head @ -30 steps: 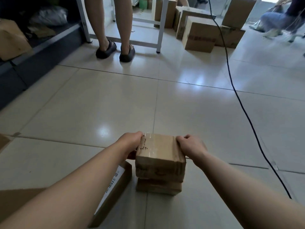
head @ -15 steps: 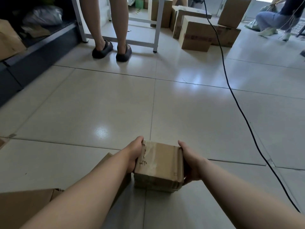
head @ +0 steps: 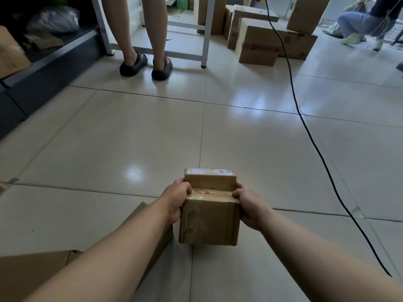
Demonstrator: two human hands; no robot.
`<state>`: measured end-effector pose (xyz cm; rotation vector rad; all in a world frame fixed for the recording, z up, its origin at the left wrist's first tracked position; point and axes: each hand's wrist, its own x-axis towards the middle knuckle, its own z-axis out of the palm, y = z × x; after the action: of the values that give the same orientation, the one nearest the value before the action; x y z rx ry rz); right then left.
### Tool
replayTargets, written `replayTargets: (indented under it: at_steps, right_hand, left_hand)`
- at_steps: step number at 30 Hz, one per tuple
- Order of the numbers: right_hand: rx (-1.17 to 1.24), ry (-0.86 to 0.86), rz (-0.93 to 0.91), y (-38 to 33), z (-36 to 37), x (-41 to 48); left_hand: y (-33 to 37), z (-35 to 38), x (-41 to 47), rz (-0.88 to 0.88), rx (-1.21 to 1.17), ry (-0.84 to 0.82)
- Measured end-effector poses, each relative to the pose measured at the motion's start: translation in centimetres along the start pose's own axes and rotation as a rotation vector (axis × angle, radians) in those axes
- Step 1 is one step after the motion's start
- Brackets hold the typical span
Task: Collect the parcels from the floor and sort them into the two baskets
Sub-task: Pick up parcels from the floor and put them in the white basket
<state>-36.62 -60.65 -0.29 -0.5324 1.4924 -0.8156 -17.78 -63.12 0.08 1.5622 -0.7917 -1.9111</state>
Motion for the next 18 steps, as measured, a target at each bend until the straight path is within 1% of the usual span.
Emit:
replayTargets:
  at_steps: [3, 6, 9, 12, 15, 18]
  right_hand:
    - [-0.010, 0.033, -0.028, 0.4, 0.0, 0.4]
    - [-0.018, 0.079, -0.055, 0.5, -0.4, 1.3]
    - [-0.133, 0.112, 0.013, 1.2, -0.7, 1.3]
    - [-0.150, 0.151, 0.101, 2.0, -0.5, 1.6]
    - [-0.166, 0.209, 0.145, 2.2, -0.1, 2.0]
    - [-0.213, 0.179, 0.154, 2.4, -0.1, 2.0]
  left_hand:
    - [-0.7, 0.2, 0.3, 0.010, -0.062, 0.017]
    - [-0.7, 0.4, 0.9, 0.075, -0.085, 0.050]
    - [-1.3, 0.4, 1.3, 0.056, 0.012, 0.044]
    - [-2.2, 0.2, 1.7, -0.033, 0.164, 0.025]
    - [-2.1, 0.6, 1.8, -0.099, 0.246, 0.023]
    - [-2.2, 1.1, 2.0, -0.122, 0.321, 0.035]
